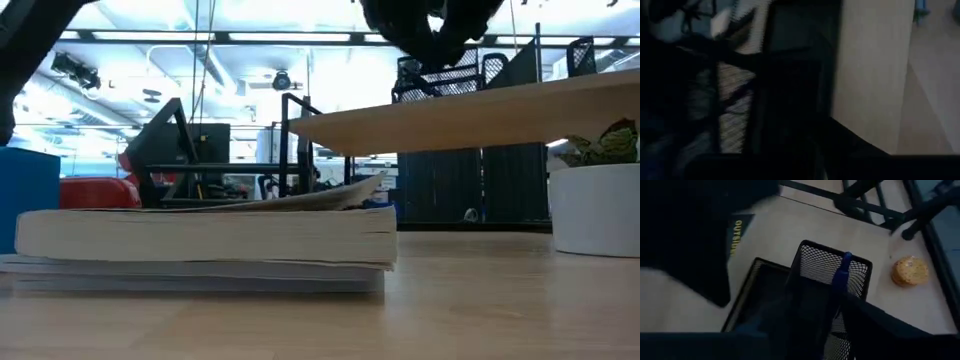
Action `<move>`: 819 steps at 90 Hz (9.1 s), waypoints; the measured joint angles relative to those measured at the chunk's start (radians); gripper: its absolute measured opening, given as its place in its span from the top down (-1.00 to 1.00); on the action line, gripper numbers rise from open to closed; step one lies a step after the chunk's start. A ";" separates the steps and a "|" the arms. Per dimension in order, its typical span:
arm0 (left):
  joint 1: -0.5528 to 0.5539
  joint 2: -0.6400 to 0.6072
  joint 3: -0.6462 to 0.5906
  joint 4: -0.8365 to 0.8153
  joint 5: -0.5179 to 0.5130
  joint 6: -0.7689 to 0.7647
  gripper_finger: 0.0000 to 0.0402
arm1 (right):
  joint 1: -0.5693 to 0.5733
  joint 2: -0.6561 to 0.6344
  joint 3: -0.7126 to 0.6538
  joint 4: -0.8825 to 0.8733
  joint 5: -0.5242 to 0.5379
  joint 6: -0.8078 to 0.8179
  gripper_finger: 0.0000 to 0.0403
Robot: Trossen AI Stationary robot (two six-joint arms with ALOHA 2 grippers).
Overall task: Stock shelves
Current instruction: Adjust the shelf, pen holder and book shelf
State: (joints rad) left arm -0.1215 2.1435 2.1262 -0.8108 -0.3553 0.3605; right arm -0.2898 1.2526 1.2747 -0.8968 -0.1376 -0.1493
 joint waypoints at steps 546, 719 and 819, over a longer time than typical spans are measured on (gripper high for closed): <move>0.587 0.081 0.229 0.169 0.290 -0.249 1.00 | 0.657 -0.520 -0.342 -0.008 0.883 0.654 0.27; 0.535 0.075 0.230 -0.586 -0.303 -0.394 1.00 | 0.663 -0.526 -0.342 0.059 0.765 0.666 0.35; 0.339 0.025 0.153 -0.737 0.150 -0.477 1.00 | 0.906 -0.291 -0.319 -0.223 -0.103 1.023 0.51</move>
State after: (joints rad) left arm 0.2171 2.1681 2.2791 -1.5479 -0.2048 -0.1165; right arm 0.6164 0.9620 0.9553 -1.1203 -0.2407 0.8741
